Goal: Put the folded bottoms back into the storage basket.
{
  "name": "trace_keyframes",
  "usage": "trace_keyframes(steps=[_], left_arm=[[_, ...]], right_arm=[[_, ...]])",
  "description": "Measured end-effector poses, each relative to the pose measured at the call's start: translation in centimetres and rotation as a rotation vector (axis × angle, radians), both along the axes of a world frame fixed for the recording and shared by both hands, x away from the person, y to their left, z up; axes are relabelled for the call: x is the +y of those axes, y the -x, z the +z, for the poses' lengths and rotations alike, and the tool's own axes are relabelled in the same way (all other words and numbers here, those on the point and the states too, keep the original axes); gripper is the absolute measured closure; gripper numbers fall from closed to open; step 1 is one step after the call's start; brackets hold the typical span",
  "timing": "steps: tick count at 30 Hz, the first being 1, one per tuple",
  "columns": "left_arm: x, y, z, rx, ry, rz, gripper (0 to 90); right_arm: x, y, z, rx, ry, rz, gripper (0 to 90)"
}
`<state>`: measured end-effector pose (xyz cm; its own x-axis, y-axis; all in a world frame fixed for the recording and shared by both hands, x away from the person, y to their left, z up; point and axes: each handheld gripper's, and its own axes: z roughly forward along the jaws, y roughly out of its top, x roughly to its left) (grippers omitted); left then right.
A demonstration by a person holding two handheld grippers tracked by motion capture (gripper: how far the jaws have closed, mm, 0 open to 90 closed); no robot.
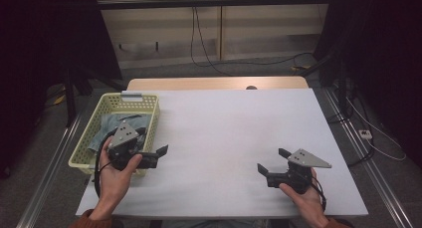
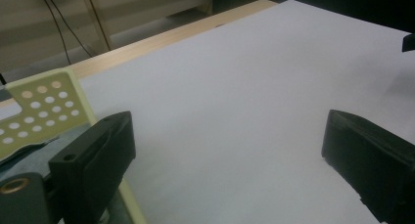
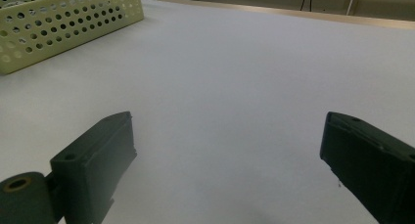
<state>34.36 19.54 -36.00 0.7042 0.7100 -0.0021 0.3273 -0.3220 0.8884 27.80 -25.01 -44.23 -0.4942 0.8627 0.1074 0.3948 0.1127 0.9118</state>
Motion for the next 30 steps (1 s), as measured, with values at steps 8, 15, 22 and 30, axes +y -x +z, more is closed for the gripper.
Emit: trace_keyframes(steps=[8,15,22,30], left_arm=[[-2.0,-0.9,-1.7,0.051,0.001,-0.039,6.0],[-3.3,-0.6,-3.0,0.064,-0.006,-0.055,6.0],[-3.9,0.0,-4.6,0.08,-0.005,-0.061,6.6],[-4.0,1.0,-6.2,0.035,-0.004,-0.044,5.9]], right_arm=[[0.0,0.0,0.0,-0.002,0.002,0.005,5.9],[0.0,0.0,0.0,-0.001,0.0,0.006,5.9],[0.0,0.0,0.0,-0.001,0.003,0.007,5.9],[-0.1,0.0,0.1,-0.005,-0.002,0.002,5.9]])
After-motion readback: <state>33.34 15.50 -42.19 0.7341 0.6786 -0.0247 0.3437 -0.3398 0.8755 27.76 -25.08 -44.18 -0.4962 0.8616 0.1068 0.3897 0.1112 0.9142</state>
